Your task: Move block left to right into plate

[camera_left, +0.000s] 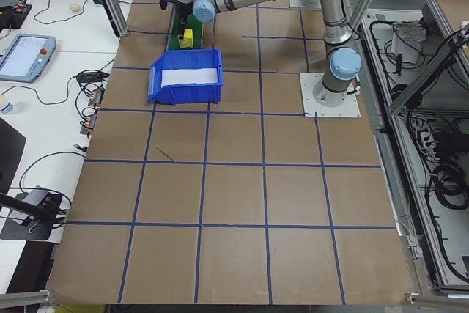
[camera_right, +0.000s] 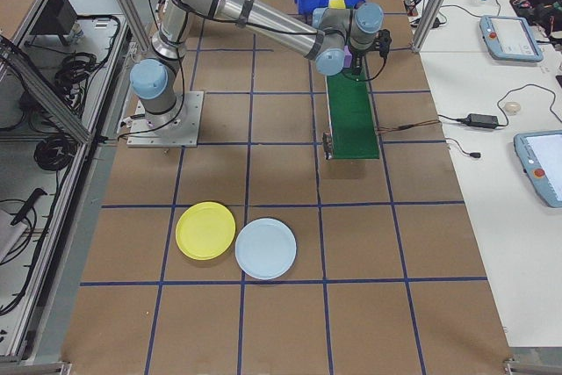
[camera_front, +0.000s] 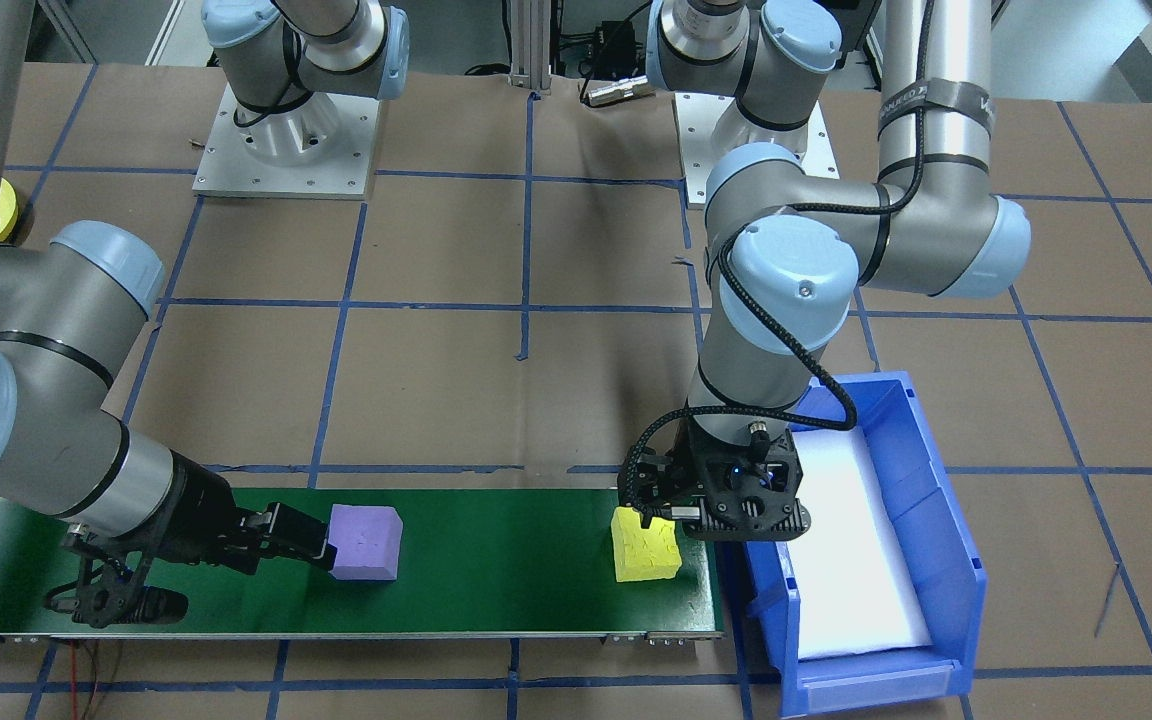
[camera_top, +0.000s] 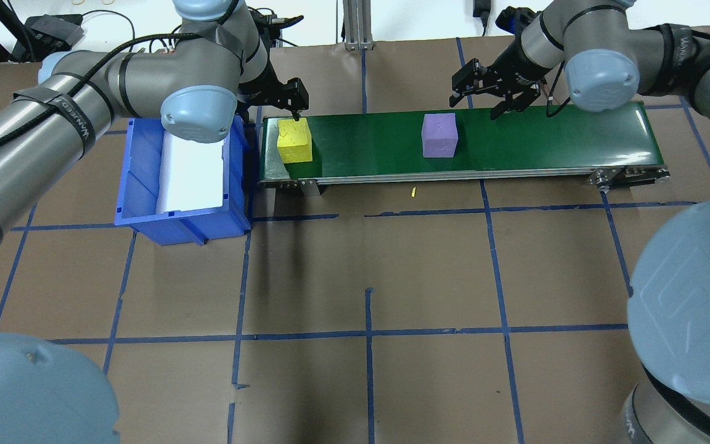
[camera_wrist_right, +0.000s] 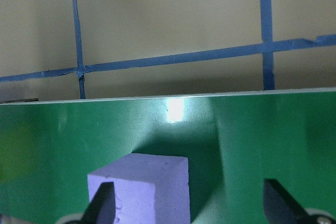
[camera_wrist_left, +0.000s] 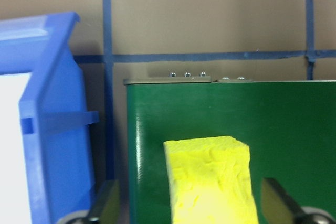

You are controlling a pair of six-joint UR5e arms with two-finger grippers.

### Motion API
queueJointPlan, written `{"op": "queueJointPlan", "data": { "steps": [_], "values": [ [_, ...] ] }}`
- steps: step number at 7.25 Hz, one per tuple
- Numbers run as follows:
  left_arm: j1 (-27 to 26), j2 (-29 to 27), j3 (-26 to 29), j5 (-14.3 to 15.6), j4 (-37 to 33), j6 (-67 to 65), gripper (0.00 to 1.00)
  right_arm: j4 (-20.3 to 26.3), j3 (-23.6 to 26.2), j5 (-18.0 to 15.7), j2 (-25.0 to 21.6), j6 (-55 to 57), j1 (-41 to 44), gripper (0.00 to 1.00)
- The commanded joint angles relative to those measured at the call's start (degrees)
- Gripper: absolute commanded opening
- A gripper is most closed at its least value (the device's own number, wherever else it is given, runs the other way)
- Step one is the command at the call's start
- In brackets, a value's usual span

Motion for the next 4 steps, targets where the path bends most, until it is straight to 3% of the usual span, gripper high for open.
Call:
{"op": "queueJointPlan", "data": {
  "steps": [1, 2, 4],
  "values": [
    [1.92, 6.66, -0.83, 0.21, -8.42, 1.04, 1.00, -0.07, 0.94, 0.09, -0.26, 0.90, 0.00, 1.00],
    [5.33, 10.71, -0.84, -0.14, -14.99, 1.13, 1.00, -0.07, 0.94, 0.09, -0.26, 0.99, 0.00, 1.00],
    [7.03, 18.01, -0.75, 0.12, -23.90, 2.44, 1.00, -0.16, 1.03, 0.09, -0.35, 0.99, 0.00, 1.00]
  ]
}}
